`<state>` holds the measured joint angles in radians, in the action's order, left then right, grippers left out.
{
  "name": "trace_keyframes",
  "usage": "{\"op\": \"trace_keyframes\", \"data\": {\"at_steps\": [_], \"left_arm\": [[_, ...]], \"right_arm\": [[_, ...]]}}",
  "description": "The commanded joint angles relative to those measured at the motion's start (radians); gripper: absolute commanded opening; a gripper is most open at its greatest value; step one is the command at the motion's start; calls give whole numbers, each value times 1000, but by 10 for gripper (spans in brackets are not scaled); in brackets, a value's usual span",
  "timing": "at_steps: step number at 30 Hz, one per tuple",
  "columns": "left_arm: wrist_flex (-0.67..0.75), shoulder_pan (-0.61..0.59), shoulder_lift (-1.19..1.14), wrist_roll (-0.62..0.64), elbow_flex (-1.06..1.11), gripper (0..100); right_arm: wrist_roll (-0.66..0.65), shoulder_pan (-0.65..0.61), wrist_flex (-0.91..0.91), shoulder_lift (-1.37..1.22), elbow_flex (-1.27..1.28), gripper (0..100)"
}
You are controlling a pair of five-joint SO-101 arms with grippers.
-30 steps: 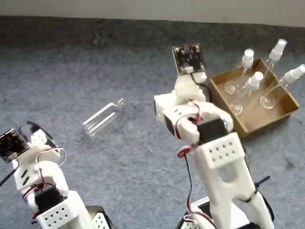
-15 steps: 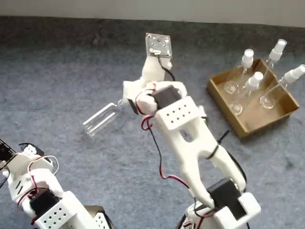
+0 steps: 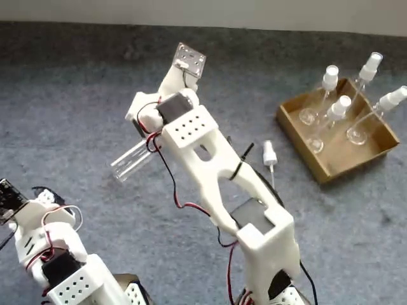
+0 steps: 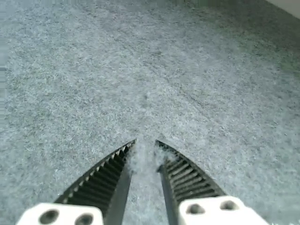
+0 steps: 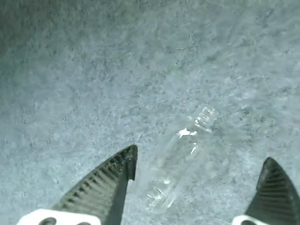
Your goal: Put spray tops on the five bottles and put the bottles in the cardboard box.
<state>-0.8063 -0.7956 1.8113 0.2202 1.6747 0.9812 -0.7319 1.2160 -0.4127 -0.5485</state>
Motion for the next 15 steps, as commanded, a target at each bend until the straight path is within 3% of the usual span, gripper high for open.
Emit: {"op": "trace_keyframes", "data": {"at_steps": [1,15], "left_arm": [[-20,48,10,-15,21,34],[-28,73,10,-15,21,34]], "right_arm": [[69,-10,15,-58,-171,357],[235,-51,-4,-384,-397,358]]}}
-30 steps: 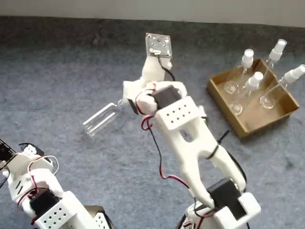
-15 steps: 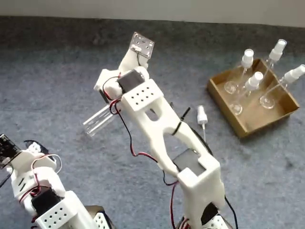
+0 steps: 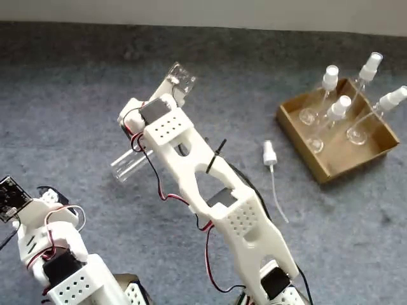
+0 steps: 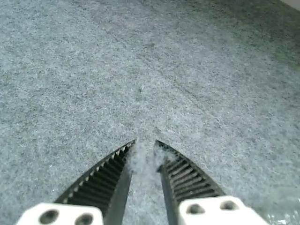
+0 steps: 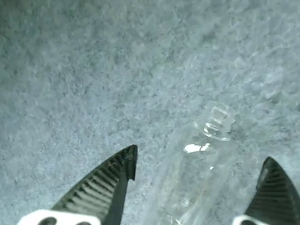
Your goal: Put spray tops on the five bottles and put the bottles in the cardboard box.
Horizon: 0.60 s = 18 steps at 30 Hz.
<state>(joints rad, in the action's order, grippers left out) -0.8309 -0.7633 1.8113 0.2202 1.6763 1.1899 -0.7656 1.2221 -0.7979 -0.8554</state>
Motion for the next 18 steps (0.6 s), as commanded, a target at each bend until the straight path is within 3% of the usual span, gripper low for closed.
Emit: {"op": "trace_keyframes", "data": {"at_steps": [1,15,18], "left_arm": [[-5,54,10,-15,19,34],[-23,76,10,-17,19,34],[-23,76,10,-17,19,34]], "right_arm": [[35,-18,-13,-16,-110,358],[68,-36,-7,-263,-326,353],[69,-31,21,-274,-349,287]]}}
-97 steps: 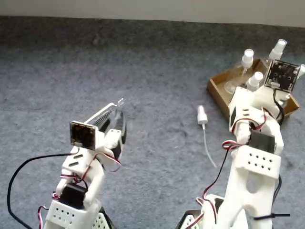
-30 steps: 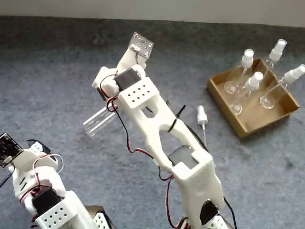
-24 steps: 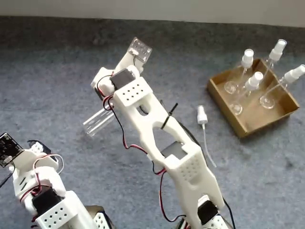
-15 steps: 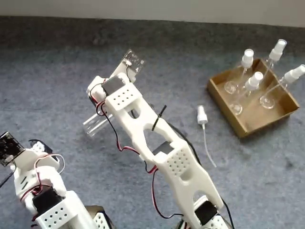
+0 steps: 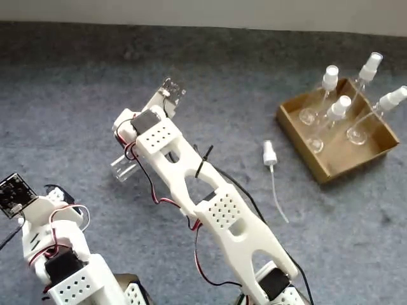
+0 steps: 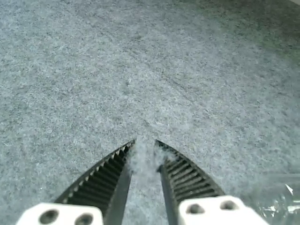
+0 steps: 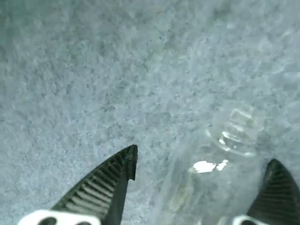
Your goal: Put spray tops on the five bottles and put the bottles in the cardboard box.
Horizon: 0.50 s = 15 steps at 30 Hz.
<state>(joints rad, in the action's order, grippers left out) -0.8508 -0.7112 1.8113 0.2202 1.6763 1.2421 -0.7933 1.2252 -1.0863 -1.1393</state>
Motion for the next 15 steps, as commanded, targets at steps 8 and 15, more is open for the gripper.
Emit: {"op": "trace_keyframes", "data": {"at_steps": [8,15], "left_arm": [[-3,24,10,-17,19,34],[-3,24,10,-17,19,34]], "right_arm": [[11,19,140,4,-145,77],[8,102,328,5,-283,77]]}}
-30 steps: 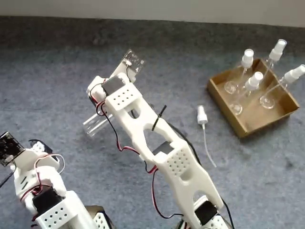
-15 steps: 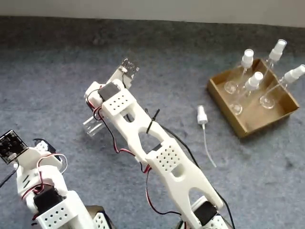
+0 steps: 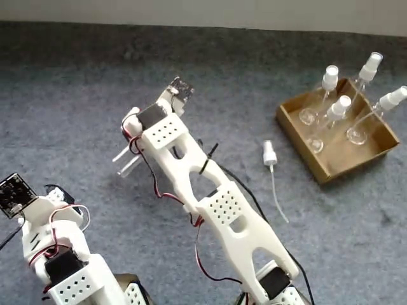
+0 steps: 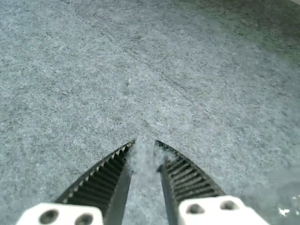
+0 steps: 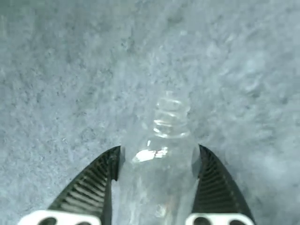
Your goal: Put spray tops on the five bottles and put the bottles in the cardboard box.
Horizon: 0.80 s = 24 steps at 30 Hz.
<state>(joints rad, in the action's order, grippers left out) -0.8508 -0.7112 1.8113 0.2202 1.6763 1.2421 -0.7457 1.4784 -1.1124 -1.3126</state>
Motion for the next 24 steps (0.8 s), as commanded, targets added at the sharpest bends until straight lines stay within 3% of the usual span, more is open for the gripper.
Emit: {"op": "trace_keyframes", "data": {"at_steps": [1,5,9,14,24], "left_arm": [[-3,24,10,-17,19,34],[-3,24,10,-17,19,34],[-3,24,10,-17,19,34],[-3,24,10,-17,19,34],[-3,25,10,-17,19,35]], "right_arm": [[8,67,102,31,-142,77],[-28,101,217,31,-329,77],[-313,131,288,59,-495,77],[-664,217,288,71,-438,77],[-988,387,289,154,-435,77]]}}
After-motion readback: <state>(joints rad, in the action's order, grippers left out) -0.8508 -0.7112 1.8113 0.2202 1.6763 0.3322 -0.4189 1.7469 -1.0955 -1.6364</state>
